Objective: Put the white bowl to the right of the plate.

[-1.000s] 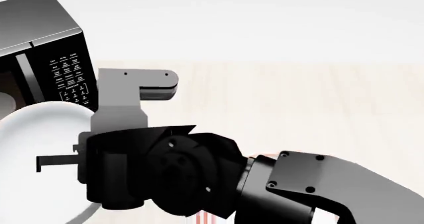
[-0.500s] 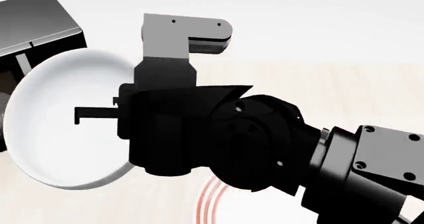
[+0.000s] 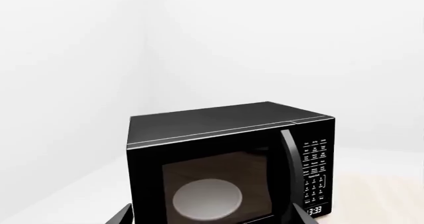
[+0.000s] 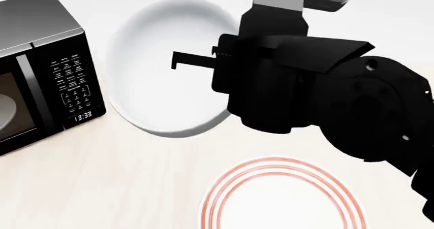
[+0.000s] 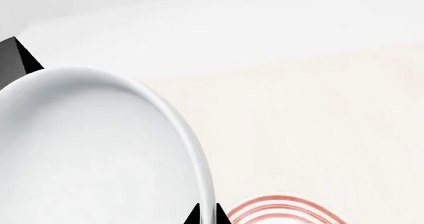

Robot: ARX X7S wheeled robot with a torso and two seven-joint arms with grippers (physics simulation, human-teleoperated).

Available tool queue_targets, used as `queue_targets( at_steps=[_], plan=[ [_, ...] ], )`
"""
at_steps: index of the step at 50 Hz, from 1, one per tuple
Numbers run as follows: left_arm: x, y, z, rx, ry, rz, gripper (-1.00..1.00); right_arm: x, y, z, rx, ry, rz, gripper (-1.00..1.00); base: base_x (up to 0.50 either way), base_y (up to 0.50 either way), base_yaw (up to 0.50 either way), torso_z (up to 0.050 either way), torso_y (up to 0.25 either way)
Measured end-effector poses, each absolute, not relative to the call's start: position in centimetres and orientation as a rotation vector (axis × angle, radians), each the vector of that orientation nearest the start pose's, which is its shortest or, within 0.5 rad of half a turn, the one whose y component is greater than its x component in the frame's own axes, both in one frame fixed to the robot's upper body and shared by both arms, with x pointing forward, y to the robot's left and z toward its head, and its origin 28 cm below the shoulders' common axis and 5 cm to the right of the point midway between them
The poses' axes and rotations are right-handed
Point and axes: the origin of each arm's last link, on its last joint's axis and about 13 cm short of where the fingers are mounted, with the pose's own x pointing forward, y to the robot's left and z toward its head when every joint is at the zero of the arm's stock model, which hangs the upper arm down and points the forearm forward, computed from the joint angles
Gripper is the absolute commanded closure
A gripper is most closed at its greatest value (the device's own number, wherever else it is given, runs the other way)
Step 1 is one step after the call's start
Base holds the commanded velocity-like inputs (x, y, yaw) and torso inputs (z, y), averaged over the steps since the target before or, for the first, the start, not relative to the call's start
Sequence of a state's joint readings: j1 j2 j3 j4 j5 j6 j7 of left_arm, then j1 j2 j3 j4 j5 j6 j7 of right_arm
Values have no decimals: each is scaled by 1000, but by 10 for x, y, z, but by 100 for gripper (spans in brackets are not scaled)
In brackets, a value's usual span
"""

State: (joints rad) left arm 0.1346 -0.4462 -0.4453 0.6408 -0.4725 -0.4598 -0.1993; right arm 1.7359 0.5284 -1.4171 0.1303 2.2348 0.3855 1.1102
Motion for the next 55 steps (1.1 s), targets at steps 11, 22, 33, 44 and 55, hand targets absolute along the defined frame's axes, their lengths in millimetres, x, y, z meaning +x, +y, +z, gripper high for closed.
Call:
queue_targets(
  at_steps=[11,22,33,44,55],
  plan=[
    [167,329,136,89,-161,312,-100,310,-80,330,209,494,-92,100,0,0,0,0,1],
    [170,328,135,96,-153,308,-100,314,-119,329,261,479,-218,100,0,0,0,0,1],
    [172,326,133,102,-145,304,-100,318,-153,325,301,473,-343,100,0,0,0,0,0],
    [174,325,132,106,-139,301,-100,325,-182,313,346,505,-450,100,0,0,0,0,1],
    [176,324,130,112,-132,295,-100,327,-213,300,394,538,-560,100,0,0,0,0,1]
  ],
)
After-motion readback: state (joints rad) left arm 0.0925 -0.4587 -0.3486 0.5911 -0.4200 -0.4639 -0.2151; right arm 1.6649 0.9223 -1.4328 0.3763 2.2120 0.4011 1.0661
